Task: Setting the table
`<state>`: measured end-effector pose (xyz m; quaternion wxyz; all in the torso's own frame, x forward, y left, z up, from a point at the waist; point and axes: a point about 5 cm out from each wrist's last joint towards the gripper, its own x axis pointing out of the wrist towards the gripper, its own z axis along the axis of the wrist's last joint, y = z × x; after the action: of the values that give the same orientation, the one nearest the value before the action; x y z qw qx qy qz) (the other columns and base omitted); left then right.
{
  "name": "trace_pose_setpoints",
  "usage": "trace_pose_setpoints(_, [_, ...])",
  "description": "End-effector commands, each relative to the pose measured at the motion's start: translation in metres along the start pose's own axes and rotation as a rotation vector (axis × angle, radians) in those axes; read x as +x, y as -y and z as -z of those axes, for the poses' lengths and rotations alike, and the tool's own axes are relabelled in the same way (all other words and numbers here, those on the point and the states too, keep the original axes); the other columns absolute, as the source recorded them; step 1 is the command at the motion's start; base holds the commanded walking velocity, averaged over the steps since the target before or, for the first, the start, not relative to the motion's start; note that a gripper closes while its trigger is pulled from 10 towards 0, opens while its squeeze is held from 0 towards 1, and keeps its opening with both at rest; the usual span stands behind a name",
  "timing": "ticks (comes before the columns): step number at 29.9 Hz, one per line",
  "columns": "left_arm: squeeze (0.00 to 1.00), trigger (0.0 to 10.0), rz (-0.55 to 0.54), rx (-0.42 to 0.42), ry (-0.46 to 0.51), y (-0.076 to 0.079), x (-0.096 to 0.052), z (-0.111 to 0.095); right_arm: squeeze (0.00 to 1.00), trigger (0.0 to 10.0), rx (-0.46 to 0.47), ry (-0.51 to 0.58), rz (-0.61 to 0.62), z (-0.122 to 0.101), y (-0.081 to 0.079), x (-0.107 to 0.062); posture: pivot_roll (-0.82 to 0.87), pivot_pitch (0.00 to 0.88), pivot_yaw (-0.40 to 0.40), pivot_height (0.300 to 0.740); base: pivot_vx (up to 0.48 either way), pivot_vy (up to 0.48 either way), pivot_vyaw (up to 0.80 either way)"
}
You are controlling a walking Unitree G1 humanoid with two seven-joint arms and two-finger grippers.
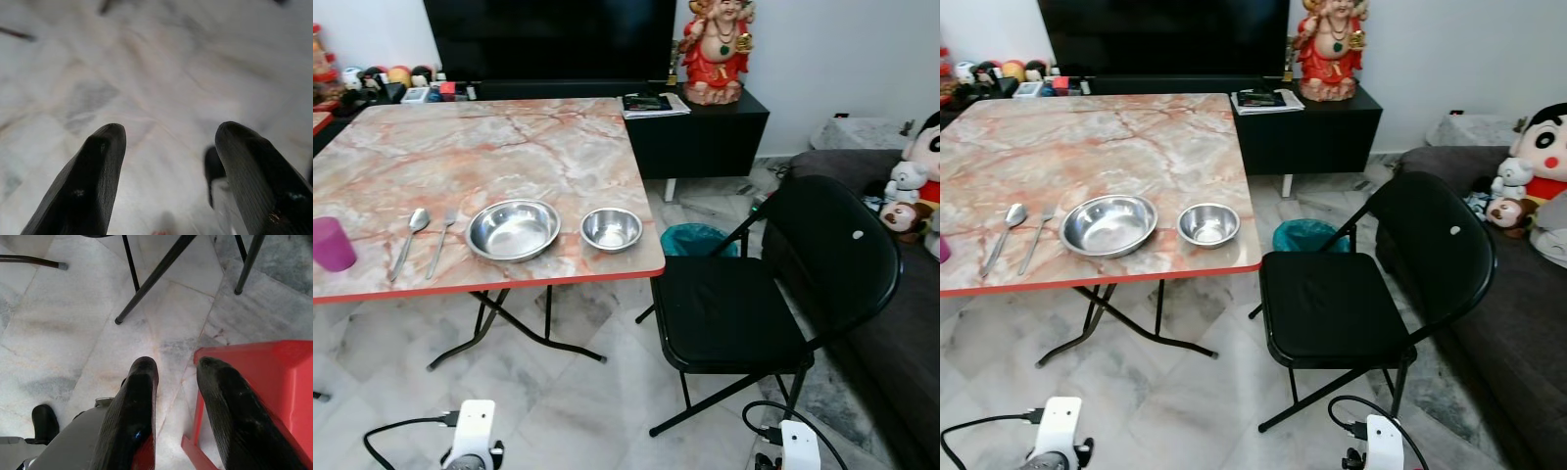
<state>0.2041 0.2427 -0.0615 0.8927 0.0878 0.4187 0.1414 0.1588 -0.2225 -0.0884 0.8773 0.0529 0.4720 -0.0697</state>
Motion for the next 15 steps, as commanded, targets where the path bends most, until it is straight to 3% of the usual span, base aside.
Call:
trace_pose_setpoints(1, [0.0,10.0,-0.066,-0.019,0.064,-0.012,0.003,-0.018,0.0,10.0,-0.001,0.014,-0.005,-0.005,-0.001,0.001,0.01,0.0,-0.048,0.74,0.0,0.0,0.0])
trace_pose_setpoints(6, [0.0,10.0,-0.145,-0.022,0.186,-0.036,0.002,-0.039,0.0,10.0,-0.004,0.012,-0.009,-0.005,-0.001,0.001,0.01,0.0,-0.047,0.74,0.0,0.0,0.0])
trace_pose_setpoints(8, [0.0,10.0,-0.139,-0.01,0.202,-0.037,0.002,-0.04,0.0,10.0,-0.003,0.013,-0.009,-0.005,-0.001,0.001,0.02,0.0,-0.051,0.74,0.0,0.0,0.0])
trace_pose_setpoints(12, [0.0,10.0,-0.124,0.036,0.353,-0.052,-0.008,-0.053,0.0,10.0,-0.008,0.011,-0.012,-0.006,-0.001,0.001,0.03,0.0,-0.055,0.74,0.0,0.0,0.0])
trace_pose_setpoints(15, [0.0,10.0,-0.118,0.082,0.428,-0.054,-0.017,-0.059,0.0,10.0,-0.018,0.008,-0.019,-0.006,-0.001,0.001,0.03,0.0,-0.055,0.74,0.0,0.0,0.0])
